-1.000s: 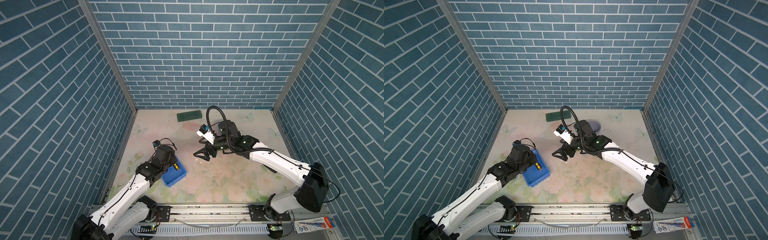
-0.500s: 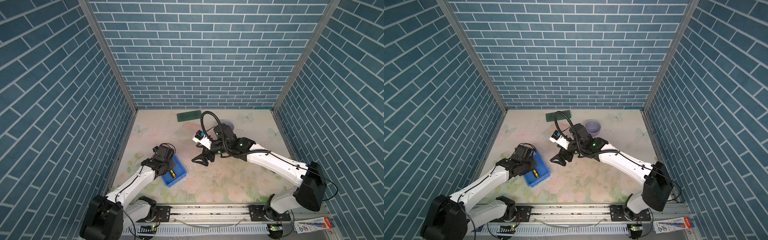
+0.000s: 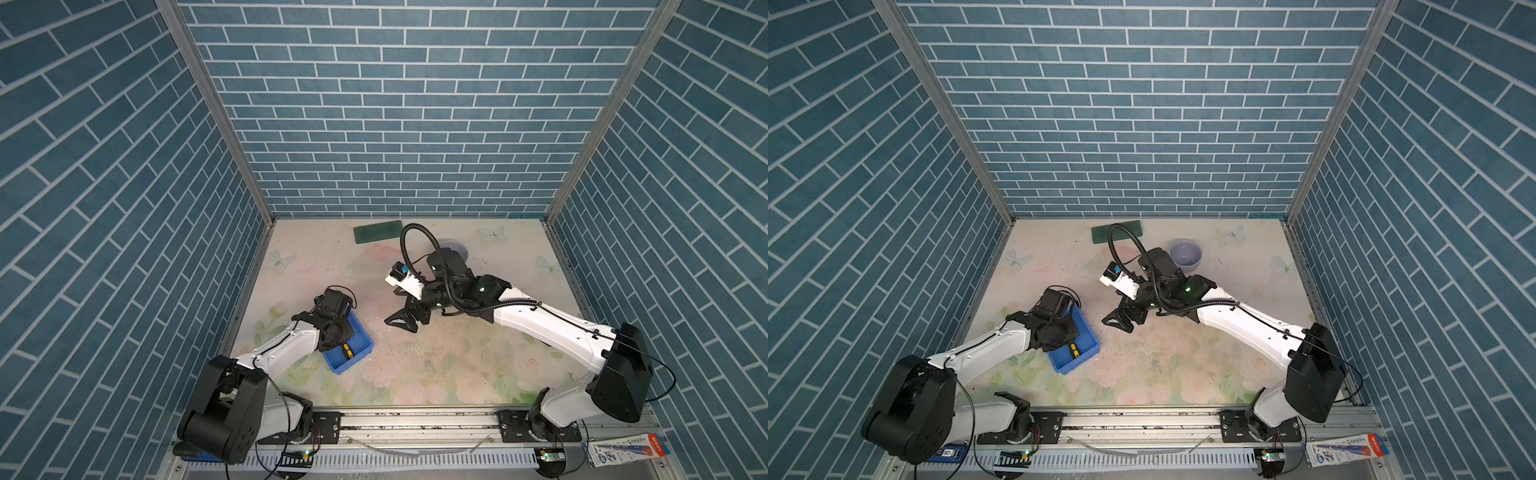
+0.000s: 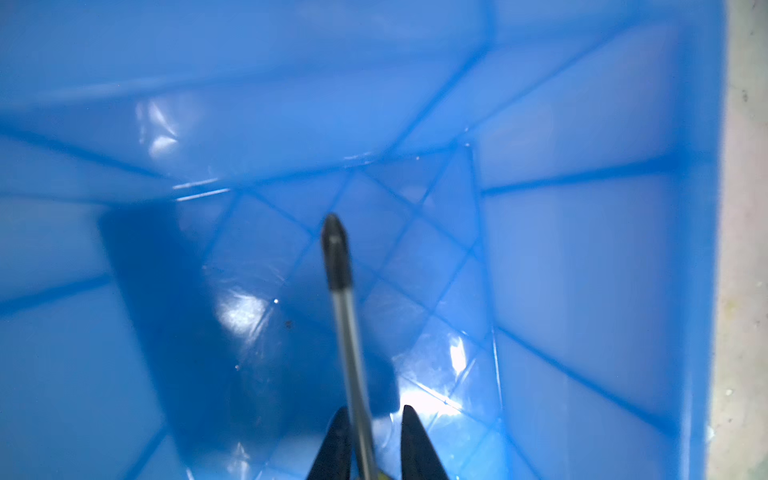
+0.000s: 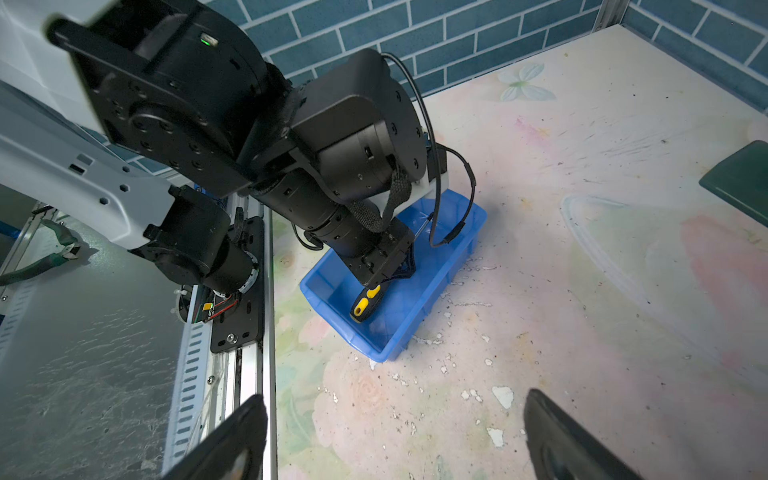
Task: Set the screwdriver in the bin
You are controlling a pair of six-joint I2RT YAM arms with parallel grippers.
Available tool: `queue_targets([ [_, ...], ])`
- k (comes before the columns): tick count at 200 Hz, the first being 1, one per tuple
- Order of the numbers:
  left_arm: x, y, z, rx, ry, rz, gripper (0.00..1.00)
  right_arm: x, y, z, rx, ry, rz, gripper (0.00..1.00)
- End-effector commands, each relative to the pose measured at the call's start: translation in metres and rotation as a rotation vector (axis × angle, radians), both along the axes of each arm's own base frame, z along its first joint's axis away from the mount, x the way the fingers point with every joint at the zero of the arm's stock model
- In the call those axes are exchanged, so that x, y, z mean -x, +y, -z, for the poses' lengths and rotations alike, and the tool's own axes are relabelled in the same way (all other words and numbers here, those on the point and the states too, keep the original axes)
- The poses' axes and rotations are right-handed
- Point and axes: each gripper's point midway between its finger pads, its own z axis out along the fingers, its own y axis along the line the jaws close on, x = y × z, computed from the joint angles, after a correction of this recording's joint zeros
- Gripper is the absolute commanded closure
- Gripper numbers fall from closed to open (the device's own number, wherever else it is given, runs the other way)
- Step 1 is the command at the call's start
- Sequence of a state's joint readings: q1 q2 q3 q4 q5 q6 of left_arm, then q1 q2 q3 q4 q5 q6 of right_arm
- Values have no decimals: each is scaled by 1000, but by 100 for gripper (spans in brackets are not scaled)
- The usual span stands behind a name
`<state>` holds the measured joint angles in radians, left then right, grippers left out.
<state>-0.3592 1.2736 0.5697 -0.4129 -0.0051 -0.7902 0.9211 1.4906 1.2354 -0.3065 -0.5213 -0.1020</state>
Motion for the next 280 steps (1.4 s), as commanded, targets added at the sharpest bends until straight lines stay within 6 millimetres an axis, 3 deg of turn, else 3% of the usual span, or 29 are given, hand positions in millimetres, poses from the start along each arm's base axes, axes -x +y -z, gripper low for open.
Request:
queue_targets([
  [1, -7, 4, -11, -24, -43, 9, 66, -6, 6, -17, -37, -65, 0, 5],
  [47, -12, 6, -39, -35, -133, 43, 41, -22, 2, -25, -61, -100, 67, 3],
  [85, -31, 7, -89, -59, -328, 104, 21, -58, -23, -41, -125, -97, 213, 3],
  [123, -49, 22, -139, -189, -519, 130, 1, -111, -77, -51, -203, -95, 470, 3],
  [150, -60, 33, -163, -308, -619, 154, 0, -143, -126, -46, -245, -90, 671, 3],
  [185, -75, 39, -187, -436, -795, 197, 0, -165, -186, -35, -254, -119, 872, 3],
  [213, -82, 45, -183, -537, -863, 227, 0, -180, -243, -21, -212, -179, 1068, 3],
  [251, -85, 49, -143, -648, -862, 326, 0, -195, -328, 5, -131, -294, 1371, 3],
  [280, -85, 62, -118, -704, -814, 319, 0, -194, -372, 34, -10, -336, 1470, 3],
])
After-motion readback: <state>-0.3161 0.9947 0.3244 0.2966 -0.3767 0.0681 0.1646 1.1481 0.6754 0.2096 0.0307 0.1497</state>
